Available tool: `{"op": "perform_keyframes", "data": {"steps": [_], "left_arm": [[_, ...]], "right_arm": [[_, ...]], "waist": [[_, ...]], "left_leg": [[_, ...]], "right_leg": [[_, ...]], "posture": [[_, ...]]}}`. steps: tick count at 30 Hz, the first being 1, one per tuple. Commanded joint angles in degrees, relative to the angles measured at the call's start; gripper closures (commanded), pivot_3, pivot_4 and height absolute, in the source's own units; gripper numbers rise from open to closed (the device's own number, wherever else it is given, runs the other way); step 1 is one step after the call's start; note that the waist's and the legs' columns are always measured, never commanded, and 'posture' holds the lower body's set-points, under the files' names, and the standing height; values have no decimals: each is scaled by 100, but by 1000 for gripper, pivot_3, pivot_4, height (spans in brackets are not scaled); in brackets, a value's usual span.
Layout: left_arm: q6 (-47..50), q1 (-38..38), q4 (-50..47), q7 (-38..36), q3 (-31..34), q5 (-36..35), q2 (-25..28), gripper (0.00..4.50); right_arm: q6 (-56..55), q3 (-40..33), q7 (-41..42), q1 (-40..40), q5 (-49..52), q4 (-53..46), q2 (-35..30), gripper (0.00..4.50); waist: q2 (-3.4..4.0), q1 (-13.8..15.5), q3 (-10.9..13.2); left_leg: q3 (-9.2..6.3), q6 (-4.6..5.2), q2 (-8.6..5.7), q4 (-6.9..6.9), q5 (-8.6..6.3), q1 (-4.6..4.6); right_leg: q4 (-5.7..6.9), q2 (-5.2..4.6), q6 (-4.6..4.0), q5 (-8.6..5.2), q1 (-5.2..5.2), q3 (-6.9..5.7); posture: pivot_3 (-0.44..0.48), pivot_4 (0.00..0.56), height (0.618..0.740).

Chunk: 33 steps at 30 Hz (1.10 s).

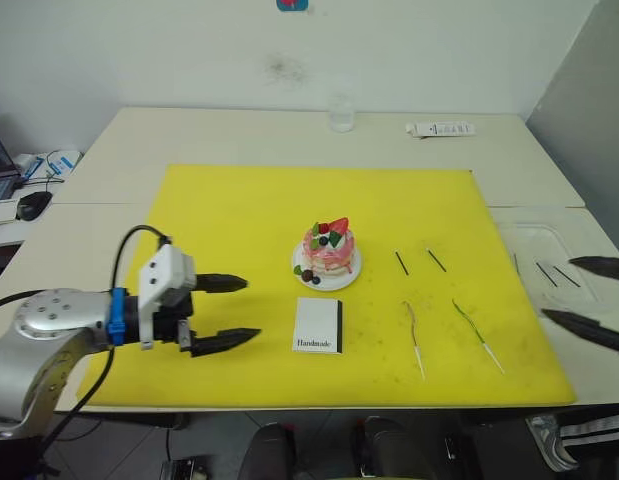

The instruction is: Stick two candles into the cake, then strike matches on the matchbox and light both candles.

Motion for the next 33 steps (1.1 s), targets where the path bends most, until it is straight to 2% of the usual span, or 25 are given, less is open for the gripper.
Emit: {"op": "perform_keyframes", "data": {"steps": [1,6,11,18,31,33], "left_arm": [[178,-266,-415,106,-187,-331,-100,25],[238,-531,-748,-46,-585,-474,-117,25],[156,-656,-938,-266,-905,-439,-95,25],[137,-738,-971,-235,-1115,-391,-162,25],[152,-726,-1002,-22,-1154,-393,-225,25],[135,-729,-981,-28,-1156,-380,-216,0]], "right_arm": [[467,-276,-571,265,305,-811,338,0],[634,-61,-1287,1101,166,-1667,1117,0],[425,586,-1865,1546,-378,-1715,1531,0],[139,1312,-2207,1639,-863,-1360,1677,0],[-78,1809,-2619,1508,-1413,-814,1699,0],[27,1821,-2626,1547,-1333,-824,1735,372]], "waist": [[-1,3,0],[-1,10,-4],[-2,-2,-11],[0,-6,-14],[0,2,-14],[0,5,-14]], "left_leg": [[-6,0,0,7,0,-3],[-8,0,-4,28,0,-7],[-5,0,-5,33,0,-5],[-12,1,-3,32,0,-6],[-17,1,-2,29,0,-10],[-17,1,-2,29,0,-10]], "right_leg": [[1,10,2,1,2,-4],[1,20,17,12,8,5],[1,22,17,17,9,13],[0,30,11,18,7,15],[-2,35,6,15,3,14],[-2,35,6,15,3,14]], "posture": [[0,150,740],[0,150,740],[0,150,740],[0,150,740],[0,150,740],[0,150,740]]}}
